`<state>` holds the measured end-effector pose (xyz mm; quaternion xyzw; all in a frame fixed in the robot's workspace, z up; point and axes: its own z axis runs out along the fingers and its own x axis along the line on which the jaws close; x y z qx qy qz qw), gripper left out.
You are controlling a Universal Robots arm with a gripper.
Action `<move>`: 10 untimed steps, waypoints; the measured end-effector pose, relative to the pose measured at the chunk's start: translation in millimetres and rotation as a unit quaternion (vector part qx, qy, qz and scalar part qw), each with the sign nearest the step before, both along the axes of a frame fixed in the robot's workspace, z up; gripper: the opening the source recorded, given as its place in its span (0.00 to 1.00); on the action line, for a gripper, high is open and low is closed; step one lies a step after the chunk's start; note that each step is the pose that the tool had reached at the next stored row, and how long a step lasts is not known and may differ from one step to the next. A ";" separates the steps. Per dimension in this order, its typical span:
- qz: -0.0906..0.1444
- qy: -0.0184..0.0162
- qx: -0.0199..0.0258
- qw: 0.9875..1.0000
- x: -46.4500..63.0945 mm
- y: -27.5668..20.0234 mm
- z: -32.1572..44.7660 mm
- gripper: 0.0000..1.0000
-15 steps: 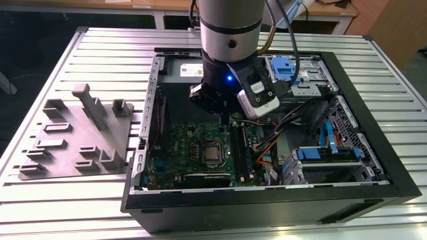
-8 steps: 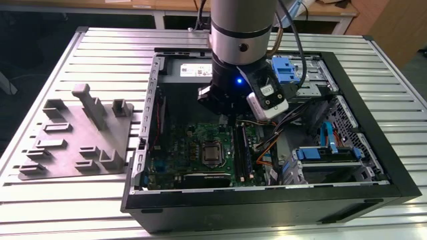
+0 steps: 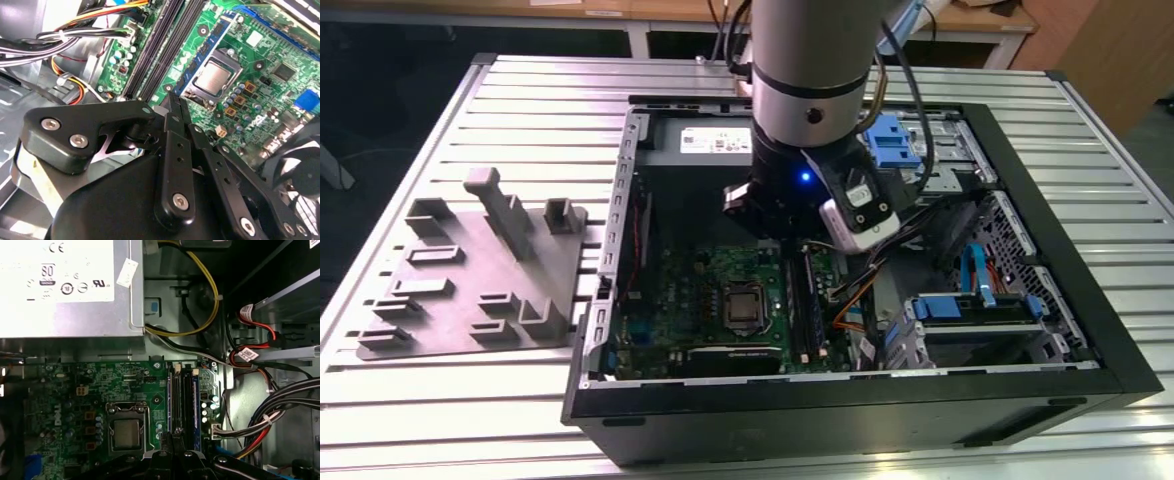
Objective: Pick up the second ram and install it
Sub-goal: 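Insert the second ram into the second slot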
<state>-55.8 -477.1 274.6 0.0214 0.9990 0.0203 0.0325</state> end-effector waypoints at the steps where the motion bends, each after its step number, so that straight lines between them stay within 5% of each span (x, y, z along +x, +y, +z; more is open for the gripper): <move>1: 0.000 0.000 0.000 1.000 0.6 0.0 -1.8 0.11; 10: 0.001 0.000 0.000 1.000 3.5 0.0 -15.9 0.11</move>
